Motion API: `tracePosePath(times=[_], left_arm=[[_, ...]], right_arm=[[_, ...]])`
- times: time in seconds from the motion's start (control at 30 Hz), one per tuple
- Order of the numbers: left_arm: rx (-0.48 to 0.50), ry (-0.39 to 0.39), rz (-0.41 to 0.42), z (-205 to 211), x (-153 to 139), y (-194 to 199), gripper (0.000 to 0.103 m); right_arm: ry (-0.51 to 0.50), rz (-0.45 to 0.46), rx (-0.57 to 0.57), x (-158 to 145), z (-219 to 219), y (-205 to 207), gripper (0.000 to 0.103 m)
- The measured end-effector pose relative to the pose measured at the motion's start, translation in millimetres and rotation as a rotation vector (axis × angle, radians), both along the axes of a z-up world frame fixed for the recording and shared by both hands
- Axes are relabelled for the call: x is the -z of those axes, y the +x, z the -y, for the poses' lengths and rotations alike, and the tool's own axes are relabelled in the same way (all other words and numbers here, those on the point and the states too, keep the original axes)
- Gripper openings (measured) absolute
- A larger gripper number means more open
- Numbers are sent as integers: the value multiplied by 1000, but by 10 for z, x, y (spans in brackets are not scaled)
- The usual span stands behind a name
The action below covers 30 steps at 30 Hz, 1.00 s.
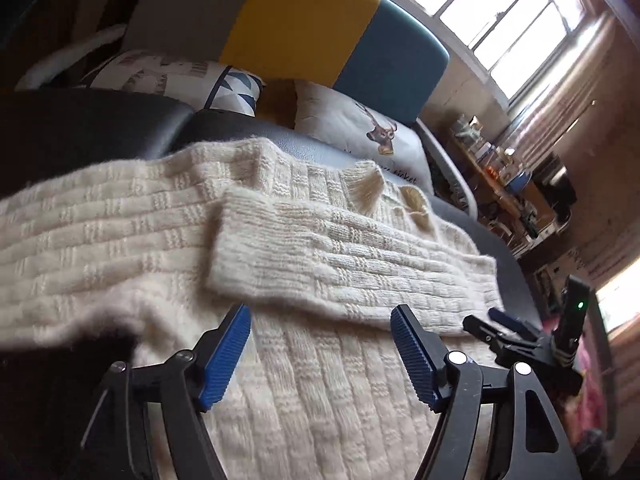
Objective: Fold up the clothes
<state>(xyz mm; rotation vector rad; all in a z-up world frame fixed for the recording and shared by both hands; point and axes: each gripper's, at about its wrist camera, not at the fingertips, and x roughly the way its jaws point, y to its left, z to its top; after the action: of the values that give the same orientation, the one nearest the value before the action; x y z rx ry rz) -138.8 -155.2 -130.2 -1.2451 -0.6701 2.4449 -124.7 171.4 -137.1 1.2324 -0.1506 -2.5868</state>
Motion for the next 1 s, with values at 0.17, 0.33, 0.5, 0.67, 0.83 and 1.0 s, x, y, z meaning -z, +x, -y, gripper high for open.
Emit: tracePosePath(times=[0.17,0.33,0.5,0.67,0.83,1.0], left_arm=[[-224,47,72,935,71,668,93],[-587,4,109,2237,41,1247,92],[-835,145,170,3296,158,1593,92],[-909,299,219,3774,411,1681,93],[-924,427,179,3877,535,1648,92],[-946,585,169,3883,675,1655,68]], right_arm=[[67,41,-39,106,204,43,101],[135,58,-60,172,335,59,103],[150,60,-61,191,343,51,103],[151,59,-68,187,334,52,103],[122,64,-69,184,304,43,103],[141,62,-68,188,335,48,103]])
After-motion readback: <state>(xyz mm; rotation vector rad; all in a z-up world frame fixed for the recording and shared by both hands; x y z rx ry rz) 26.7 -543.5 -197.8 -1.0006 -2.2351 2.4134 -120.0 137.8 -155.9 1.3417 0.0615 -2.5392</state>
